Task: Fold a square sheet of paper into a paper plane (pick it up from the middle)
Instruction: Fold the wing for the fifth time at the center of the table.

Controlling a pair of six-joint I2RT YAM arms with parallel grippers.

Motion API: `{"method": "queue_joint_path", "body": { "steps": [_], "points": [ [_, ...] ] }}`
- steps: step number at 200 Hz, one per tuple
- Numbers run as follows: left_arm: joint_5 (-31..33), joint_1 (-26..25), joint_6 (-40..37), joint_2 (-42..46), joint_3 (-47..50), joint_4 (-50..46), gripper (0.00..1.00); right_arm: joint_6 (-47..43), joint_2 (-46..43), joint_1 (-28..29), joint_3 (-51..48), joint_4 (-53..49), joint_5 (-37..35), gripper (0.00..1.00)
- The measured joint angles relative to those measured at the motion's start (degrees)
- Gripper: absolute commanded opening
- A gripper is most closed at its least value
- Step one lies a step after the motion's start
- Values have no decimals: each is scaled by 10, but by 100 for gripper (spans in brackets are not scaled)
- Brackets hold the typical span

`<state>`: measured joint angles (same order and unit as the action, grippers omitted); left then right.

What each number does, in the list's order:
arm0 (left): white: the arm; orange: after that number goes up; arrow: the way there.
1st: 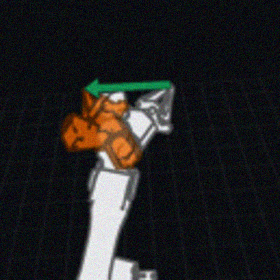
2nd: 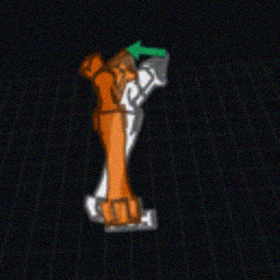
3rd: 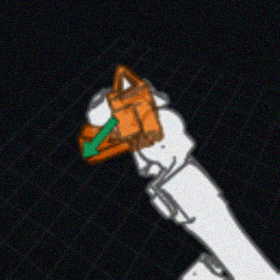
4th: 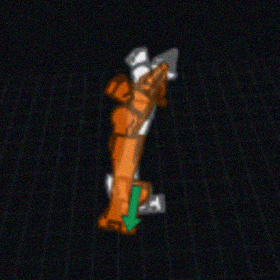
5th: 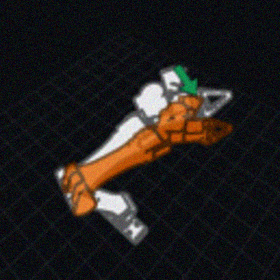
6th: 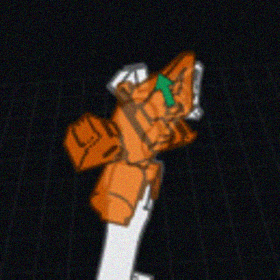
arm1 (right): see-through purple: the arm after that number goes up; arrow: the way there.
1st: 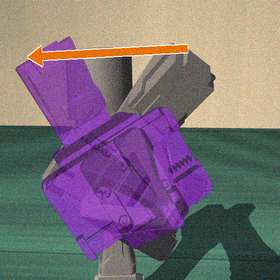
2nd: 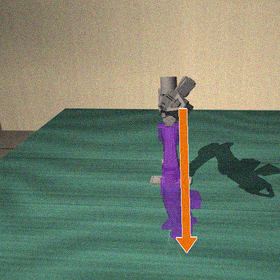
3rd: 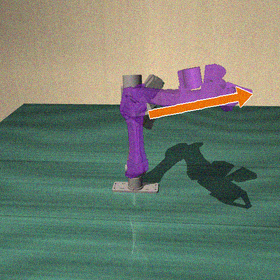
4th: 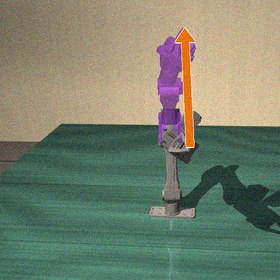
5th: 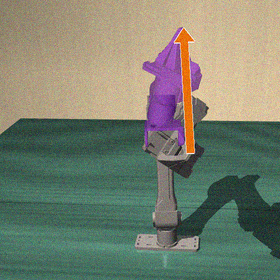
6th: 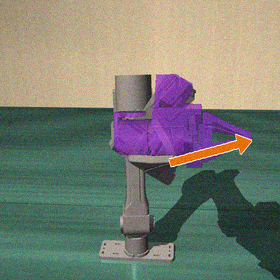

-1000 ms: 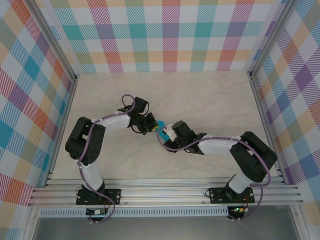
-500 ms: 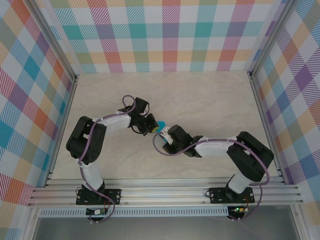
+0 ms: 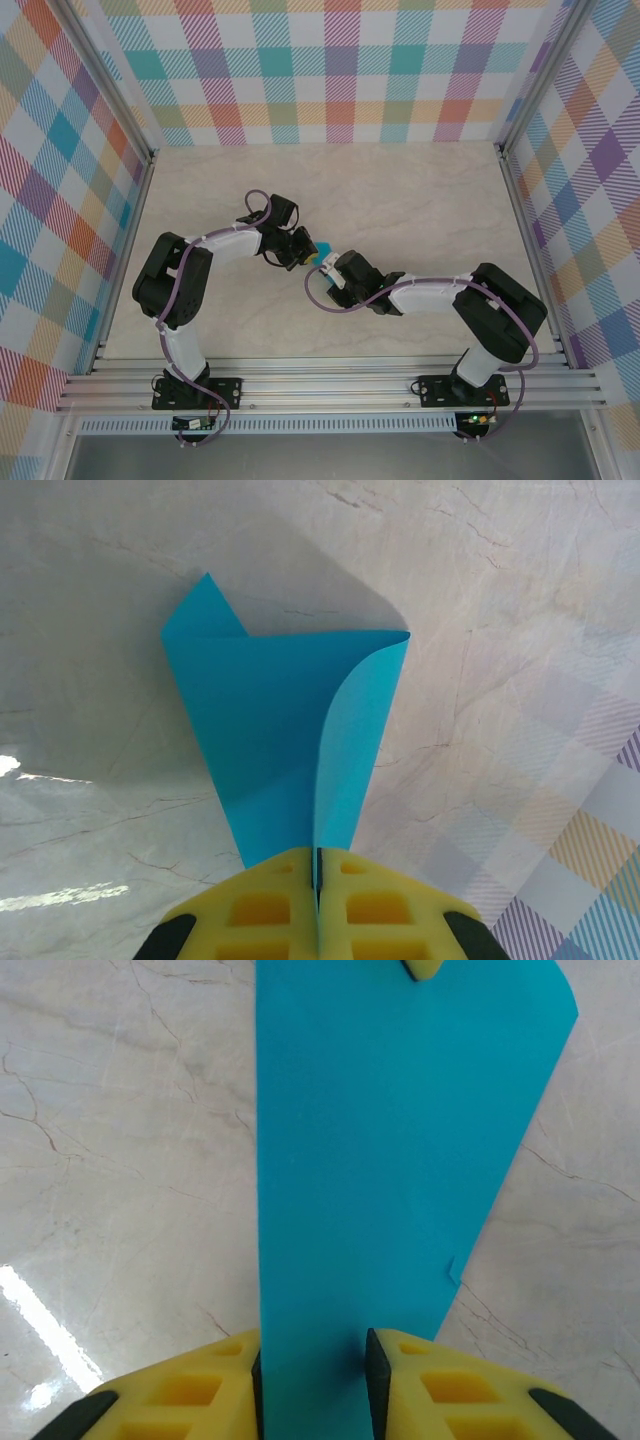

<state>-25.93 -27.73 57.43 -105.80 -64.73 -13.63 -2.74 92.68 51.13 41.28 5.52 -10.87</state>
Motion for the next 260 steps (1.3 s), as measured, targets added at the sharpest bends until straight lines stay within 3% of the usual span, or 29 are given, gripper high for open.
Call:
{"method": "queue_joint_path", "body": {
  "steps": [84,146,183,197,209,238,260],
  "points": [
    [0,0,0,0,0,0,0,24,0,0,1,12,8,34],
    [-1,0,-1,0,0,-15,0,36,0,0,1,16,9,16],
    [1,0,-6,0,-1,-27,27,42,0,-10,1,16,26,8],
    [5,0,-14,0,-1,-32,45,47,0,-19,1,16,44,6],
    [13,0,-16,0,-3,-41,48,52,0,-30,1,16,63,6],
    [44,0,-37,18,-4,-69,69,66,0,-55,1,17,123,4],
    [72,0,-46,53,-4,-89,72,80,0,-72,0,23,162,4]
  ]
}}
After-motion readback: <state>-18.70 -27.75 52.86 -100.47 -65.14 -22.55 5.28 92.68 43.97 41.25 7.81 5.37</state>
